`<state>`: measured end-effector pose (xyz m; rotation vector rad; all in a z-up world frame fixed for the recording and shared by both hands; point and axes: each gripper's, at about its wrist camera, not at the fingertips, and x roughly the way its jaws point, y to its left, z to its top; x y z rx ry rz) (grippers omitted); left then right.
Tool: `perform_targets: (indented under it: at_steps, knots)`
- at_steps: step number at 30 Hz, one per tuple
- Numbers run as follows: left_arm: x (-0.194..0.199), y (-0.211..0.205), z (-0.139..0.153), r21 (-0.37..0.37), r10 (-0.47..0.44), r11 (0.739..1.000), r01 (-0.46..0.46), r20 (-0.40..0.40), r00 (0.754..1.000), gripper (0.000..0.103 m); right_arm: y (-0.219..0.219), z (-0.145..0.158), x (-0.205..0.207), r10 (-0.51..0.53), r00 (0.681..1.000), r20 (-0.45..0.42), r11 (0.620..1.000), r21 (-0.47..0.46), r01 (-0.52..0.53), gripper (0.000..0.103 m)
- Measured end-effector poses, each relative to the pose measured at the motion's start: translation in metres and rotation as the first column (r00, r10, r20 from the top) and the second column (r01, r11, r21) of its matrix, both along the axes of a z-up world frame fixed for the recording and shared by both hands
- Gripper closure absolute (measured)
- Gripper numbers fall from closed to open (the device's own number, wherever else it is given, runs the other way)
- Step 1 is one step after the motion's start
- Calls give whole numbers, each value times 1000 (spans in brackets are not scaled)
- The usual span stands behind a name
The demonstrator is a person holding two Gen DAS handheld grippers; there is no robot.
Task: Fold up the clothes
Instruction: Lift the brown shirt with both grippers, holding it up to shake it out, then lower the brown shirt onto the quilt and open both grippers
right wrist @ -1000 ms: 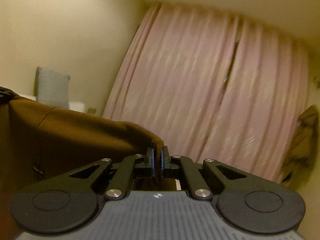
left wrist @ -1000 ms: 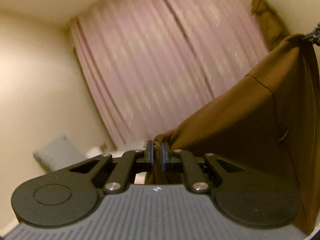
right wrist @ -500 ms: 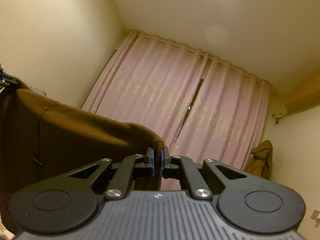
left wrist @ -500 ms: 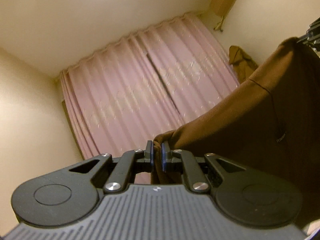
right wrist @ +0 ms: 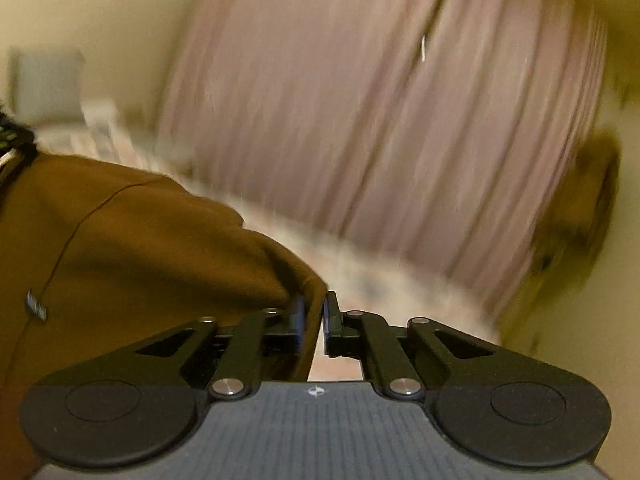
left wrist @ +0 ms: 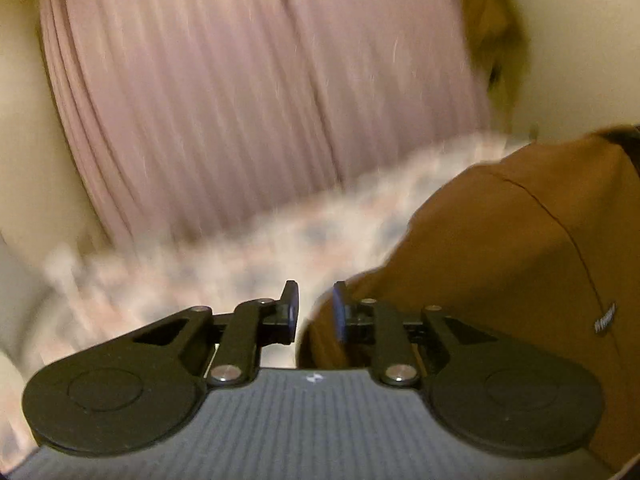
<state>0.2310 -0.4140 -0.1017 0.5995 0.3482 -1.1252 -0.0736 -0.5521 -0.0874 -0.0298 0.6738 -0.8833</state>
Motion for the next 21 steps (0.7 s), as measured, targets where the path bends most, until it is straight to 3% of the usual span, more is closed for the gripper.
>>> perform_targets:
  at_steps: [1,3,5,6,7,9,12,13,14,18,20,21]
  knots:
    - [14,-25,-30,84,67,994,-65,-17,998,85,-25,-28,16,-68,996,-52,996,49,71,51]
    - [33,-48,-78,215,171,962,-171,18,985,81,-42,-64,24,-105,990,-94,987,116,116,47]
    - [39,-35,-106,281,221,935,-215,11,975,76,-40,-85,16,-112,992,-62,973,195,123,44]
    - [41,-23,-116,303,237,927,-222,-14,971,71,-29,-93,4,-111,993,-28,964,241,114,33]
    - [42,-10,-126,325,254,918,-228,-38,967,70,-13,-107,-14,-125,992,-8,947,298,122,28]
    - [42,18,-145,371,284,900,-230,-95,954,71,20,-136,-50,-158,988,3,893,428,141,26]
    - [14,87,-176,449,308,878,-166,-264,914,66,81,-180,-99,-199,976,-90,771,600,213,27]
    - [6,109,-187,473,330,868,-149,-326,886,63,102,-193,-114,-210,970,-123,723,648,239,27]
    - [-3,132,-198,499,380,854,-149,-401,834,58,124,-206,-129,-219,963,-157,672,691,266,27]
    - [-16,206,-234,581,581,786,-209,-580,571,51,181,-233,-164,-281,930,-235,504,789,352,26]
    - [-16,225,-249,614,628,759,-217,-602,493,51,195,-243,-174,-319,909,-267,426,817,389,27]
    - [-16,229,-254,617,631,757,-213,-607,484,58,199,-247,-177,-321,904,-282,398,826,398,39]
